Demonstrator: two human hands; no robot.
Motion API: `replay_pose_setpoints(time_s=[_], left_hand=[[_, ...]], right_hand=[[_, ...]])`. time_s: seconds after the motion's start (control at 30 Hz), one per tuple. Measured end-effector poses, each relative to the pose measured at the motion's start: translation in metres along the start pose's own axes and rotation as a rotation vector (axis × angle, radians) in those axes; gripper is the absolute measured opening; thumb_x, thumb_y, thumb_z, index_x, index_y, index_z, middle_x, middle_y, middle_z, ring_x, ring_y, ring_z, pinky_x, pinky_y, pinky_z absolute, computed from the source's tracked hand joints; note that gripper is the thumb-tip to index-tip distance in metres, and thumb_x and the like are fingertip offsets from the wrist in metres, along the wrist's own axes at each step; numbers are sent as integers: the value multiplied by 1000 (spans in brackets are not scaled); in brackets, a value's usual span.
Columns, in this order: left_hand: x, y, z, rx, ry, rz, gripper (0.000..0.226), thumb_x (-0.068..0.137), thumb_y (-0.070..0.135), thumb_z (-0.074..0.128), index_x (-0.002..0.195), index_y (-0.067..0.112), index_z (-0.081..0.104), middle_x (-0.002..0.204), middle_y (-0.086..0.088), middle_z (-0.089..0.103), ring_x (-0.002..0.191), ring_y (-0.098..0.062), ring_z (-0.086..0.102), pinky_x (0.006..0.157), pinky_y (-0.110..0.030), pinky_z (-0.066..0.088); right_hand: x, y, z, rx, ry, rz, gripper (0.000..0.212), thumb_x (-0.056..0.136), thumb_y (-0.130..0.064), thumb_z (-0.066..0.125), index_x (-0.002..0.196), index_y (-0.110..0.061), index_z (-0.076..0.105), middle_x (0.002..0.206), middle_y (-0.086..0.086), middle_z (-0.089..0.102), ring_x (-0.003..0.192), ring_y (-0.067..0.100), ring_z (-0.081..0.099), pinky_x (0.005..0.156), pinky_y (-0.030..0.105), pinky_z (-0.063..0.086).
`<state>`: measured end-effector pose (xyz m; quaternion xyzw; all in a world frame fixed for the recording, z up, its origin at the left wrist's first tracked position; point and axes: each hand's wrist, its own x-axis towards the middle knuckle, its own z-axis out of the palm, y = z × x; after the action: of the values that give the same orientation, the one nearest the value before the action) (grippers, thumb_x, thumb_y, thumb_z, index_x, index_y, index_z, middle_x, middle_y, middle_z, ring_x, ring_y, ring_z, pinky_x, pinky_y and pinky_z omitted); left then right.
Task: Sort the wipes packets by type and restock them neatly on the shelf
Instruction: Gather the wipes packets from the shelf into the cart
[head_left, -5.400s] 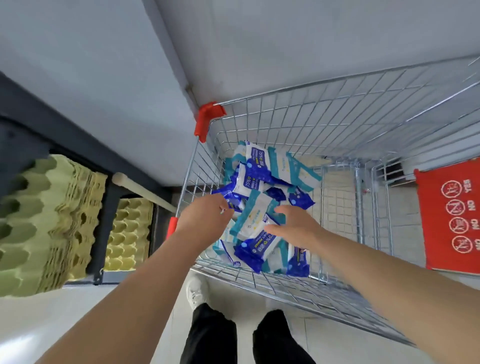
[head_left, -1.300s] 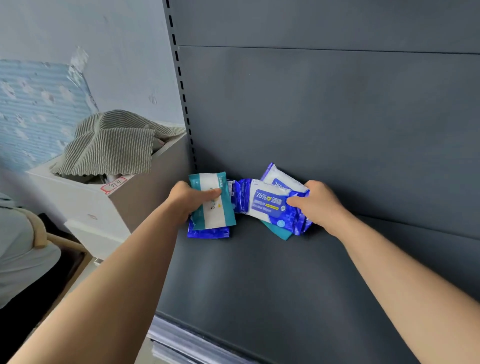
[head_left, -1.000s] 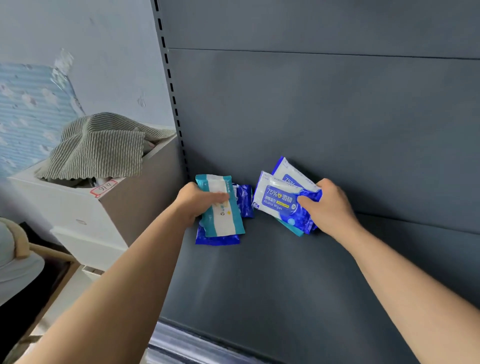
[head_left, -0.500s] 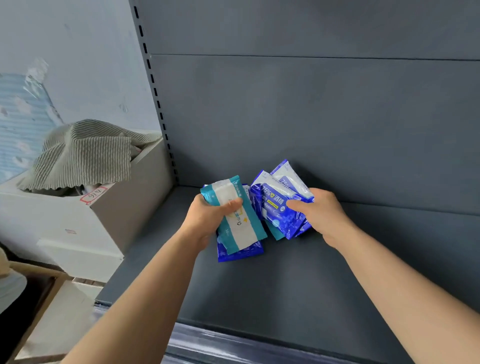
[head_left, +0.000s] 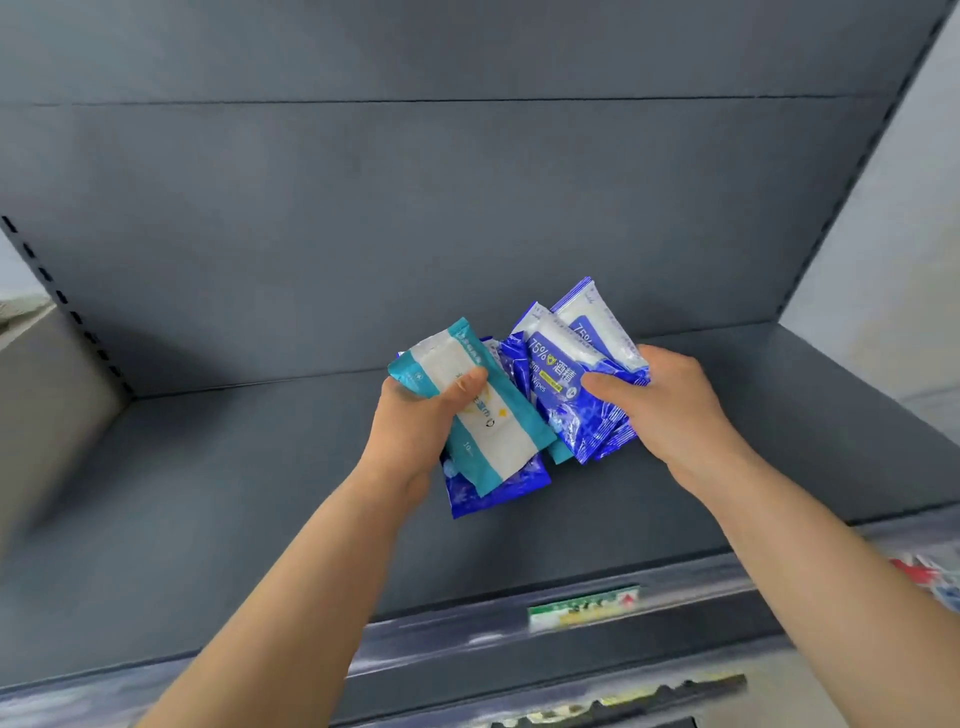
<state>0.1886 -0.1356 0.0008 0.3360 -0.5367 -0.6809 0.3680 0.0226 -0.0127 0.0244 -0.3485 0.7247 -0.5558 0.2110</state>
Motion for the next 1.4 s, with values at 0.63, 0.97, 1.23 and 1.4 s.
replay_pose_setpoints(time_s=[0.63, 0.97, 1.23, 1.4], left_hand=[[-79, -123, 489, -30, -411, -159, 34, 83, 17, 74, 113, 15, 60, 104, -4, 73, 92, -22, 72, 83, -47, 57], [-13, -225, 693, 67, -474, -243, 42, 81, 20, 76, 118, 12, 57, 110, -7, 70, 95, -22, 70, 83, -44, 58], [75, -304, 800, 183, -398, -481, 32, 90, 18, 60, 120, 8, 53, 109, -9, 69, 94, -22, 69, 78, -35, 57], [114, -365, 823, 244, -338, -582, 8, 93, 12, 58, 100, 15, 54, 102, -7, 68, 89, -18, 65, 88, -38, 53]], right_hand=[[-71, 153, -463, -7, 441, 153, 16, 86, -24, 70, 96, -25, 57, 85, -10, 67, 63, -2, 67, 49, 16, 51], [7, 265, -616, 35, 566, 385, 31, 85, -31, 68, 109, -19, 52, 101, -1, 66, 82, 13, 67, 62, 30, 56], [115, 368, -699, 90, 466, 570, 22, 86, -27, 69, 100, -20, 54, 91, -4, 65, 74, 10, 65, 60, 26, 55], [173, 453, -724, 97, 287, 663, 24, 85, -20, 70, 105, -17, 57, 93, -1, 68, 79, 13, 67, 63, 27, 56]])
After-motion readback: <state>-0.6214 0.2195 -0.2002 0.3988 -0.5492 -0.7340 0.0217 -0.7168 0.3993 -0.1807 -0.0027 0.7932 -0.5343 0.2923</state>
